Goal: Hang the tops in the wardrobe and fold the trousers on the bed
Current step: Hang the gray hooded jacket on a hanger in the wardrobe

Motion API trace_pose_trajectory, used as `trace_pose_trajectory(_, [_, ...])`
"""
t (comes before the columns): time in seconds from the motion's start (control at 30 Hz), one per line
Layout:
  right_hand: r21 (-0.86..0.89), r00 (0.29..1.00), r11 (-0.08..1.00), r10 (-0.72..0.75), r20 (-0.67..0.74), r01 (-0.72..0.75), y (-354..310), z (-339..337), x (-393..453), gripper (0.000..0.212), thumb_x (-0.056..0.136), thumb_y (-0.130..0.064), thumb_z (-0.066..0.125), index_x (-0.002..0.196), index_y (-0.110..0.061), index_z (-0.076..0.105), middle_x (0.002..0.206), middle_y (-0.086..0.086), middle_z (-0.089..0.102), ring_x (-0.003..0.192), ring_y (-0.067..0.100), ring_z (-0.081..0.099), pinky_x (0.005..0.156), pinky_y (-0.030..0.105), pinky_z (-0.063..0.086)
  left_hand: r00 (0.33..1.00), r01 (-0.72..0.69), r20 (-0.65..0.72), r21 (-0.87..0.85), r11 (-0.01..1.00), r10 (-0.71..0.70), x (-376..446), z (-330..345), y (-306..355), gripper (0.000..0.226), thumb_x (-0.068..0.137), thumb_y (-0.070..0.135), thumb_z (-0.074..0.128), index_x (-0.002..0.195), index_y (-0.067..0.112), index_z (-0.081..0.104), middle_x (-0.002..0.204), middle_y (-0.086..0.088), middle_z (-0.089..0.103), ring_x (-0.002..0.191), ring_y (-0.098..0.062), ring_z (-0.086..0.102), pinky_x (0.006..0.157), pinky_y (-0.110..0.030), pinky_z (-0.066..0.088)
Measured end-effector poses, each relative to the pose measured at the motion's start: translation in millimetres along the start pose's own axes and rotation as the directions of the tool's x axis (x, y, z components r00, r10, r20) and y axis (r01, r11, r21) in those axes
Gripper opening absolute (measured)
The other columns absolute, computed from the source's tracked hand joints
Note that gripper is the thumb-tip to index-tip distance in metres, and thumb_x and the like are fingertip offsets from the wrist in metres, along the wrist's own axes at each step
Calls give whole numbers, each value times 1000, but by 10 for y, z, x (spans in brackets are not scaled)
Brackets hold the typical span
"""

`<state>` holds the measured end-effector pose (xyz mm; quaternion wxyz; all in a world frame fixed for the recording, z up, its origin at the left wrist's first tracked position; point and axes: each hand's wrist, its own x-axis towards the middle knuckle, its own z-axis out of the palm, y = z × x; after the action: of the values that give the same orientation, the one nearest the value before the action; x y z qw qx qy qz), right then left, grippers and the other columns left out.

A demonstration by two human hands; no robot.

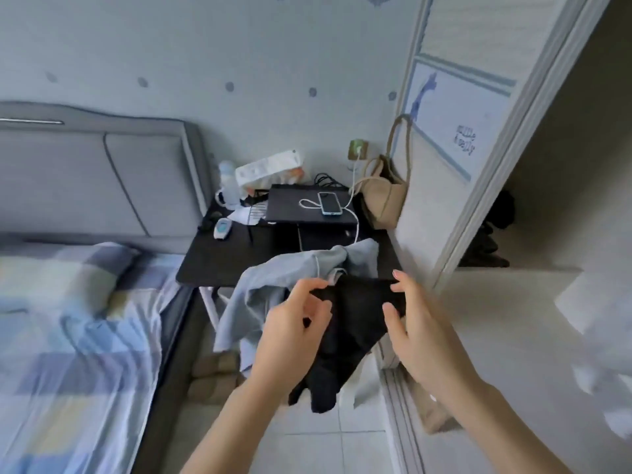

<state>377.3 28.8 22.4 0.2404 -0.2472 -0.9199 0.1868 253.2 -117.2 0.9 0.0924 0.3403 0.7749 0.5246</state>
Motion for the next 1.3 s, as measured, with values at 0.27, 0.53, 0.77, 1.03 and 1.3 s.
trace_pose_trajectory(0.27, [258, 867, 924, -361, 343, 283, -1550, 1103, -572, 48, 93, -22, 57, 138, -13, 43, 119, -2, 56, 114, 16, 49, 88, 19, 37, 834, 341, -456, -15, 940, -310, -1587, -1632, -742, 25, 94, 22, 58, 100, 45, 53, 74, 15, 68, 73, -2, 64, 70, -19, 49])
trace_pose_trajectory(0.53, [457, 607, 774, -630, 485, 438, -3553, 2093, -2103, 44, 92, -19, 56, 134, -13, 47, 116, 2, 60, 113, 20, 51, 92, 30, 40, 493, 598, -732, -109, 794, -471, -4131, -2900, -1392, 34, 92, 14, 58, 99, 46, 52, 74, 12, 67, 72, -5, 64, 73, -31, 53])
trace_pose_trajectory(0.77, [559, 322, 690, -716, 619, 460, -4600, 2636, -3299, 41, 96, -18, 50, 136, -11, 44, 121, 3, 56, 115, 22, 48, 92, 29, 36, 219, 699, -774, -301, 648, -595, -5726, -3422, -1720, 21, 94, 14, 58, 102, 34, 58, 69, 5, 67, 65, -9, 64, 66, -33, 54])
trace_pose_trajectory(1.03, [553, 46, 677, -651, 757, 486, -5395, 3419, -3888, 39, 99, -27, 45, 136, -15, 42, 121, 0, 55, 117, 19, 47, 87, 27, 36, -70, 690, -709, -543, 479, -702, -6514, -3938, -2265, 16, 90, 13, 61, 98, 27, 61, 84, 5, 67, 78, -7, 61, 66, -21, 45])
trace_pose_trajectory(1.3, [536, -131, 585, -592, 795, 609, -6407, 4933, -3957, 32, 97, -30, 47, 123, -11, 49, 115, 7, 59, 107, 26, 54, 89, 41, 46, -196, 668, -548, -682, 299, -813, -6750, -4783, -3433, 13, 93, 15, 58, 104, 19, 62, 99, 4, 64, 87, -8, 60, 64, -21, 46])
